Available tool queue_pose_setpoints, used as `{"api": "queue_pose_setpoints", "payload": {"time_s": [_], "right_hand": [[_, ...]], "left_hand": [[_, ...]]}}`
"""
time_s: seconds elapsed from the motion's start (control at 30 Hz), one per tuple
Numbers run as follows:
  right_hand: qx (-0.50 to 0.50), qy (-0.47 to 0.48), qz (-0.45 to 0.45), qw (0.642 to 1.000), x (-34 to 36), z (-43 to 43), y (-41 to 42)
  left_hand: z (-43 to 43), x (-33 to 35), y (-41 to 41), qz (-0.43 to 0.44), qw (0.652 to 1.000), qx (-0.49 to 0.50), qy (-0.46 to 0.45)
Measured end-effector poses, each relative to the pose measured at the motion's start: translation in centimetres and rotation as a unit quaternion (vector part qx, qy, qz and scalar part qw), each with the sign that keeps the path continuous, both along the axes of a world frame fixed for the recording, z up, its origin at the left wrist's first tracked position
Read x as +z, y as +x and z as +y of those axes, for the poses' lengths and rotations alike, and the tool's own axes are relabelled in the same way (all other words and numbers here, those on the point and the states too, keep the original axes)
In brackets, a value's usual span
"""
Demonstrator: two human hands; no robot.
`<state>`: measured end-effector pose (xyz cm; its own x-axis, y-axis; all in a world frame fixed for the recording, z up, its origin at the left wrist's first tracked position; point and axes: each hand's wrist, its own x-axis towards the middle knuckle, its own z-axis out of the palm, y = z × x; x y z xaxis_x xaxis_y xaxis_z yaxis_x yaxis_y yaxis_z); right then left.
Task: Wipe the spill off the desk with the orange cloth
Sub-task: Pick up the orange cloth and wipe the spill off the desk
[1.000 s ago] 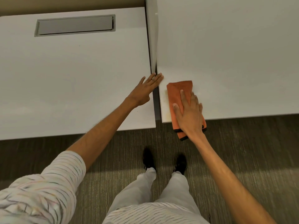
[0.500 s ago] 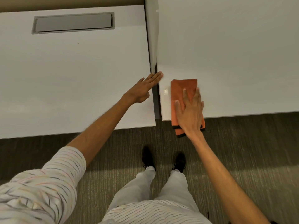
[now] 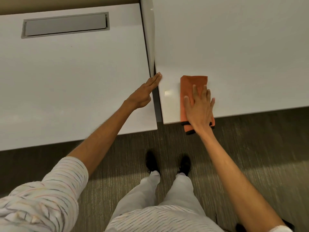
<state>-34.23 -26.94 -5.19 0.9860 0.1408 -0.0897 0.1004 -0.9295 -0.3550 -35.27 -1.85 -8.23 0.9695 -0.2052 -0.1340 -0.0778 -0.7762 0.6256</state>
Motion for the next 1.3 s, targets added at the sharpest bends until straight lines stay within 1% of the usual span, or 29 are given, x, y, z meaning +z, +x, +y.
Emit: {"api": "queue_pose_setpoints", "payload": {"time_s": [0.07,0.13,0.27,0.4,0.53,0.63,0.8,0.9,1.03,1.13,1.23,1.3], "right_hand": [[-0.041,0.031,0.005,0.999,0.3,1.4,1.6],[-0.046,0.045,0.000,0.998,0.5,4.0,1.4],[-0.036,0.047,-0.006,0.998,0.2,7.9,-0.5],[-0.056,0.043,0.005,0.998,0.0,9.9,0.6],[-0.063,0.043,-0.006,0.997,-0.2,10.9,2.1],[-0.064,0.046,-0.011,0.997,-0.2,10.3,1.0],[-0.010,0.031,-0.015,0.999,-0.5,6.1,-3.0],[-0.005,0.017,-0.007,1.000,-0.8,5.2,-1.4],[-0.035,0.013,0.006,0.999,-0.5,7.1,2.1],[-0.025,0.023,0.008,0.999,-0.1,7.2,1.7],[0.022,0.020,0.007,1.000,-0.2,3.9,0.2],[0.008,0.021,0.011,1.000,-0.3,0.1,1.1]], "left_hand": [[0.2,-0.1,0.1,0.005,1.000,0.000,0.002],[0.2,0.1,0.2,0.010,1.000,0.000,0.005],[-0.1,0.0,0.2,0.014,1.000,-0.002,0.002],[0.0,-0.3,0.1,0.013,1.000,-0.006,0.009],[0.0,-0.1,0.2,0.016,1.000,-0.009,0.020],[0.0,0.0,0.1,0.016,1.000,-0.003,0.019],[-0.3,-0.1,-0.2,0.004,1.000,0.000,0.005],[-0.1,-0.1,-0.1,0.000,1.000,-0.002,-0.002],[0.1,0.3,-0.1,0.007,1.000,-0.008,-0.009],[0.0,0.7,-0.2,0.020,1.000,0.001,-0.018],[-0.1,0.9,-0.3,0.032,0.999,0.010,-0.021],[-0.1,1.1,-0.2,0.033,0.999,0.011,-0.006]]}}
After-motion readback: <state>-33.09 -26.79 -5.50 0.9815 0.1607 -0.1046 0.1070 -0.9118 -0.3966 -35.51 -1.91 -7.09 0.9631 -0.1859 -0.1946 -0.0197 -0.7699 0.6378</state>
